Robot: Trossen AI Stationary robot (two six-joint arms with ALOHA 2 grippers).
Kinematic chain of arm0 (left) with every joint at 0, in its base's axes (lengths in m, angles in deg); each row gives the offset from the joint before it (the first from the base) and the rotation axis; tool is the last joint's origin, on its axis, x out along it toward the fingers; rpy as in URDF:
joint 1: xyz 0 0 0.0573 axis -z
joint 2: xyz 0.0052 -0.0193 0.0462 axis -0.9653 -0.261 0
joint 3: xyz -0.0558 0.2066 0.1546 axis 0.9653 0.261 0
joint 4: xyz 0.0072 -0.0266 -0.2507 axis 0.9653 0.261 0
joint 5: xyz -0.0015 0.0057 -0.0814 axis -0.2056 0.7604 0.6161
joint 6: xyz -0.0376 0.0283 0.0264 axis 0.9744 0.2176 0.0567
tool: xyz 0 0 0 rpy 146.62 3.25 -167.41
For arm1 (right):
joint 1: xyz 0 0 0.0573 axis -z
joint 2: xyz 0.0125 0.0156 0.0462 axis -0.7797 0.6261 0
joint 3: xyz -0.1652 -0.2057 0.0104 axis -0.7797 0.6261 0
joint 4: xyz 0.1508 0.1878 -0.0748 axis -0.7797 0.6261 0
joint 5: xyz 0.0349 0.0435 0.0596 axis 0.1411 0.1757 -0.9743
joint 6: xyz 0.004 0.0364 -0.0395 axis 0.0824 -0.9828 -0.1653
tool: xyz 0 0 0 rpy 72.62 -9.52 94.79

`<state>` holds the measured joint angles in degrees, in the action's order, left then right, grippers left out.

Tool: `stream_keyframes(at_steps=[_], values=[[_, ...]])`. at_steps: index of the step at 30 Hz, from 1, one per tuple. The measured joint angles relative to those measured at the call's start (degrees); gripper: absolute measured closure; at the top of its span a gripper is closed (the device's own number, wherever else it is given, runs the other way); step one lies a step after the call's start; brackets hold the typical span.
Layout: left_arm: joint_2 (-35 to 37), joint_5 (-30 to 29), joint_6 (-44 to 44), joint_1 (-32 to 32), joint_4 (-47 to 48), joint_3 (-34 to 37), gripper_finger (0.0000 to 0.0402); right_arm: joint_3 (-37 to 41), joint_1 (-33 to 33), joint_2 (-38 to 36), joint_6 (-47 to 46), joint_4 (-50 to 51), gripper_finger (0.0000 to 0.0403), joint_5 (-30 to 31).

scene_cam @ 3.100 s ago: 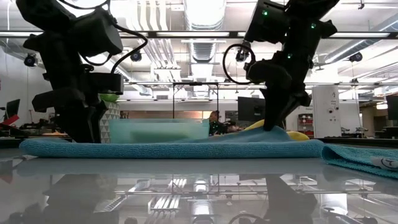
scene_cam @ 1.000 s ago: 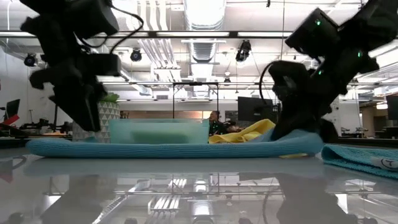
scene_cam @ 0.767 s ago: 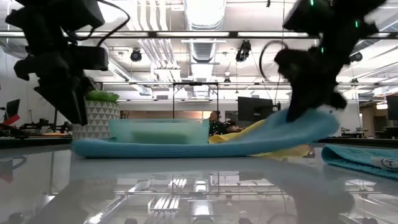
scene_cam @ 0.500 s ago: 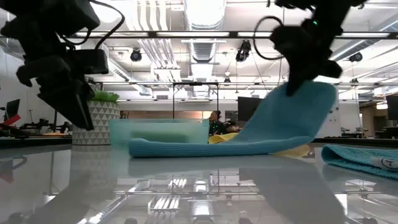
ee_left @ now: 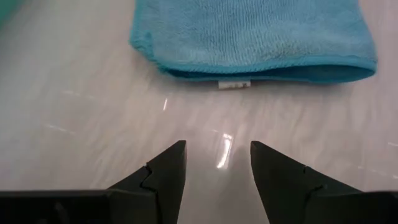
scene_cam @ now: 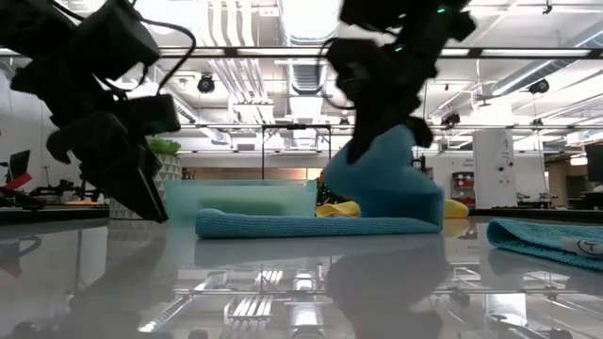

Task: Fold microfiber towels
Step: Fold the top blue microfiber towel

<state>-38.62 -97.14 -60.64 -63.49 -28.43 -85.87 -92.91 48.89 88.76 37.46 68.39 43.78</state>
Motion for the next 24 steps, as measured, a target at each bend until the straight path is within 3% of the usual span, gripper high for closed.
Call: stream_keyframes(at_steps=[8, 24], values=[[-5.4, -0.6, 0.1, 0.1, -3.2, -0.3, 0.0237, -8.9, 0.0, 10.7, 4.0, -6.8, 0.0394, 0.1], [-4.5, -1.0, -0.1, 0.0, -5.7, -0.1, 0.0237, -18.3, 0.3, 22.5, 6.3, -9.3, 0.0394, 0.2]])
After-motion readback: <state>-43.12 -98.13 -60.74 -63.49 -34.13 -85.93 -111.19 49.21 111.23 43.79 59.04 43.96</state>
